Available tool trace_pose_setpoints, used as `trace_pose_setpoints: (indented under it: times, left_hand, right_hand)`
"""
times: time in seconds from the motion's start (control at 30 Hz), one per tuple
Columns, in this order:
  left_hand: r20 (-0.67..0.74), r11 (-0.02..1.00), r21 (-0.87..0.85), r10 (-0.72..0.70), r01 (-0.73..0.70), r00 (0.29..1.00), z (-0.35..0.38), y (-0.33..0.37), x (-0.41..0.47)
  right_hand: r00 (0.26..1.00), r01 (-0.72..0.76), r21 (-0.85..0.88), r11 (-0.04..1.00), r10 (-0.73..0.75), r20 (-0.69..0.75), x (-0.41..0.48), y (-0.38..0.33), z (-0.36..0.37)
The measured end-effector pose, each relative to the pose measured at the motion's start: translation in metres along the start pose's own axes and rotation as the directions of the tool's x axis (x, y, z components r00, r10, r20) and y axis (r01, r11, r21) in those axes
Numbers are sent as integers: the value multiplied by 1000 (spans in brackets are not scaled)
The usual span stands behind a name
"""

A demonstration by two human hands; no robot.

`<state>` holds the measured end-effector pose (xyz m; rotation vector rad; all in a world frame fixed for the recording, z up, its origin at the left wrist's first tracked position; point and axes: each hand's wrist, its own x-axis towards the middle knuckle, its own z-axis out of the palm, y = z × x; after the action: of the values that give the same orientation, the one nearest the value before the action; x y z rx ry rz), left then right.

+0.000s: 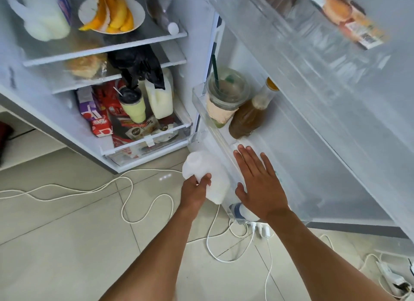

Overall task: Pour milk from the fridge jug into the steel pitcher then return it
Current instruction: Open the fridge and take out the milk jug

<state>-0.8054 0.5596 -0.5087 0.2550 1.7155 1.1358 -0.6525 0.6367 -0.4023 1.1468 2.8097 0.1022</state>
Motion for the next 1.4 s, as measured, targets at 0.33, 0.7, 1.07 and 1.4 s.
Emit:
trace_pose_setpoints:
  times: [0.33, 0.7, 1.07, 1.4]
  left_hand:
    - [-132, 924, 367, 166, -107, 977, -58, 73, -44]
    - [-213, 886, 333, 403, -322, 890, -64, 168, -147]
    - [-205, 723, 424, 663, -545, 720, -60, 273, -270]
    - [-195, 659, 379, 743, -649, 640, -31, 341, -362]
  right_hand:
    - [982, -69, 19, 997, 64, 178, 1, -31, -30]
    - [996, 89, 265, 960, -91, -5, -20, -58, -158]
    - [922, 74, 278, 958, 41, -385, -65, -30, -312]
    - [855, -448, 80, 890, 453, -252, -134, 37, -372]
